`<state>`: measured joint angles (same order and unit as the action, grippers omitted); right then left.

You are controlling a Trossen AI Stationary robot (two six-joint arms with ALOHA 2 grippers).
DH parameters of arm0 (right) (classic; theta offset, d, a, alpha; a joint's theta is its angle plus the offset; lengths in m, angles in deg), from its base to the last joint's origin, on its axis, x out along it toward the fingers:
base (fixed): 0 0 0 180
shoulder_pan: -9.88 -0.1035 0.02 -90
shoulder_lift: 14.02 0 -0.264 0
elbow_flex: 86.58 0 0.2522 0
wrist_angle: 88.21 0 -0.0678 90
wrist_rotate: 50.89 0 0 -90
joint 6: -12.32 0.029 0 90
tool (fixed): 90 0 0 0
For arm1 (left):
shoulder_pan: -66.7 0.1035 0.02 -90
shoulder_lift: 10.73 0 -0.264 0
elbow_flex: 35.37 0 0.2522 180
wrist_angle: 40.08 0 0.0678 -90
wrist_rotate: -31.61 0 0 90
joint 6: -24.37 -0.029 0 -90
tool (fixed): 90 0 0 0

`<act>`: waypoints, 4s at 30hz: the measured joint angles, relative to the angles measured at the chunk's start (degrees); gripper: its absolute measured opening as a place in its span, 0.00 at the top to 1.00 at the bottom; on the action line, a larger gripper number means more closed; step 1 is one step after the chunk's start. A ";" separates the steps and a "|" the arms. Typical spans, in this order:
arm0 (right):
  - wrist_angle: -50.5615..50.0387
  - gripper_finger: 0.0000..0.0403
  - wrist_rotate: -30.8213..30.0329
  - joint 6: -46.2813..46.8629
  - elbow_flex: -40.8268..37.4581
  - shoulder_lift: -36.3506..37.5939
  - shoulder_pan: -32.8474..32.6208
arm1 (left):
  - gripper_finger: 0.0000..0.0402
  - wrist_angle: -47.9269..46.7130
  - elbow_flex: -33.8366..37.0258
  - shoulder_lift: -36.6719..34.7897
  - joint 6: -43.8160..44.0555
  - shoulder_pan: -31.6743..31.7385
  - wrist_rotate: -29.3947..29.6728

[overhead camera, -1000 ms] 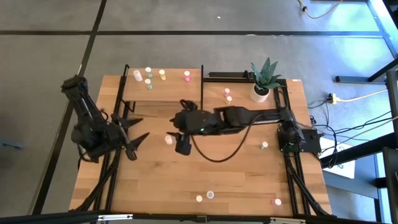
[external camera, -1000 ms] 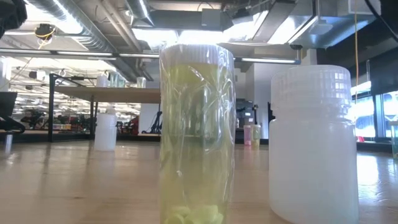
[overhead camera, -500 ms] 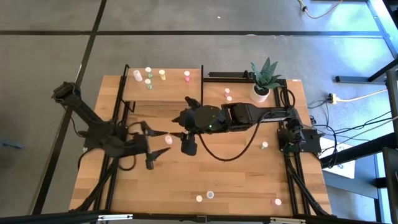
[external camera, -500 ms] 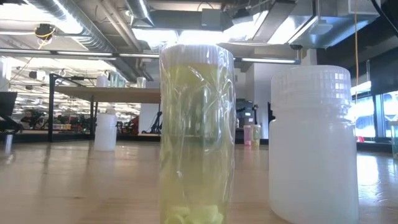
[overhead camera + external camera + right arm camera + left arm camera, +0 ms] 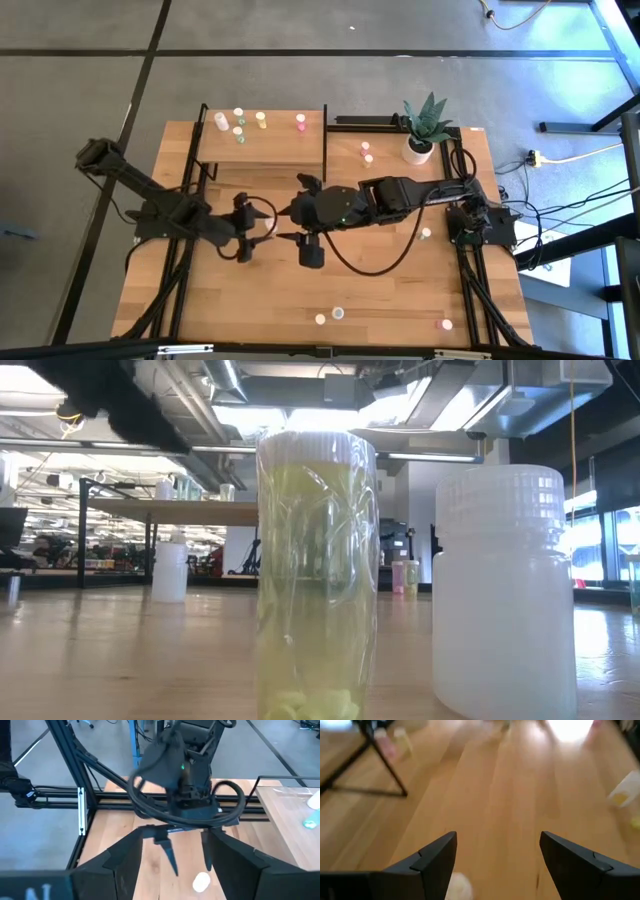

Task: Pick and place medicine bottles onto shelf by color
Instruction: Put the top white pill bottle aligned with the other white pill bottle on the shelf

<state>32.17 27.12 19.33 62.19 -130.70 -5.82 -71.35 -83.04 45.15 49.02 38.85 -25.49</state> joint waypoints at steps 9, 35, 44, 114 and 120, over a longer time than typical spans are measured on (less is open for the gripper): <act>0.23 0.45 0.04 -1.10 -0.02 0.00 0.17 | 0.31 -9.06 0.00 0.65 3.60 6.71 -8.91; 0.18 0.45 0.04 -3.53 -0.02 0.00 0.20 | 0.31 -6.18 0.04 15.78 5.03 14.61 -9.90; 0.18 0.45 0.02 -3.63 -0.02 0.00 0.20 | 0.31 -5.15 0.04 16.17 4.81 14.73 -8.40; 0.17 0.45 0.00 -3.21 -0.04 0.00 0.21 | 0.61 -4.16 0.04 18.36 7.79 14.73 -11.73; 0.17 0.45 0.00 -3.21 -0.04 0.00 0.21 | 0.67 -4.17 0.04 18.36 7.84 14.73 -11.56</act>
<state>32.33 27.12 16.11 62.16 -130.70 -5.61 -75.52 -82.99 63.51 56.86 53.57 -37.05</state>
